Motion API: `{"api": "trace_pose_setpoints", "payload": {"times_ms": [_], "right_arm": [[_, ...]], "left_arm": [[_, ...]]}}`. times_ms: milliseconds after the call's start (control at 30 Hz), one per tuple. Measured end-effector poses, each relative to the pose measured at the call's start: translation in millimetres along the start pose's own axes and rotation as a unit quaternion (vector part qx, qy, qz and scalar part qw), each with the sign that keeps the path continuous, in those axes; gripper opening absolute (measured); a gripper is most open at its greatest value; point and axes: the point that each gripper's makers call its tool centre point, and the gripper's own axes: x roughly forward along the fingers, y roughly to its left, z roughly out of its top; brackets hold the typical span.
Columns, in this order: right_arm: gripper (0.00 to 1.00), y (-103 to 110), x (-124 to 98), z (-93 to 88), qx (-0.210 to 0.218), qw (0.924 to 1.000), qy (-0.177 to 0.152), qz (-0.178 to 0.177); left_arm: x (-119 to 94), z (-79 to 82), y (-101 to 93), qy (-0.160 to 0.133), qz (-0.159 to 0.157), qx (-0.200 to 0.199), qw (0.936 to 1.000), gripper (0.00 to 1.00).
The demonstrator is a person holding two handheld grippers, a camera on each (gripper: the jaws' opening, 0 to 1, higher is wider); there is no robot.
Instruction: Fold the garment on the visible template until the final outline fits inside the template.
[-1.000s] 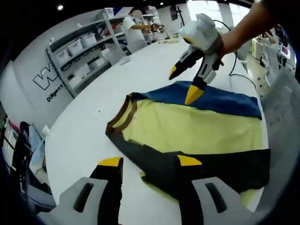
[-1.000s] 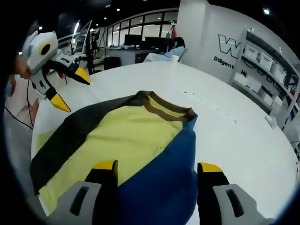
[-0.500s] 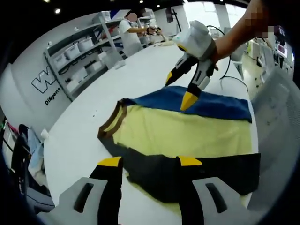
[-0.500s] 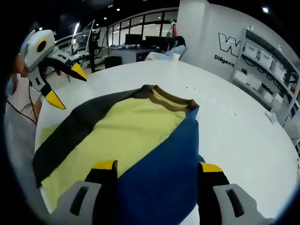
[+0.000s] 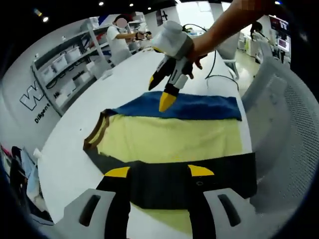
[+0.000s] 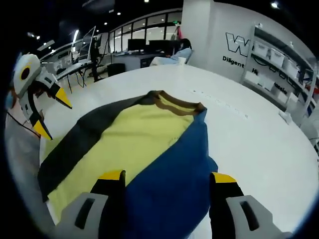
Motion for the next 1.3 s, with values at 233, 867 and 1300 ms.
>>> {"api": "trace_pose_setpoints", "payload": {"times_ms": [233,867,1300], "right_arm": [[0.69,6.2,2.2,0.1,0.002,1.0,-0.002,0.008],[0.73,11.6,-7.1,-14.7,0.014,0.9998,0.003,0.012],[0.71,24.8,-21.5,-21.0,0.01,0.9998,-0.006,0.018]], "left_arm": [[-3.2,-6.0,-17.2,0.002,-0.018,-0.001,0.9998,0.41],[5.4,-14.0,-88.1,0.008,-0.109,0.015,0.9939,0.34],[9.8,-14.6,-126.7,0.003,-0.157,0.049,0.9863,0.29]]}}
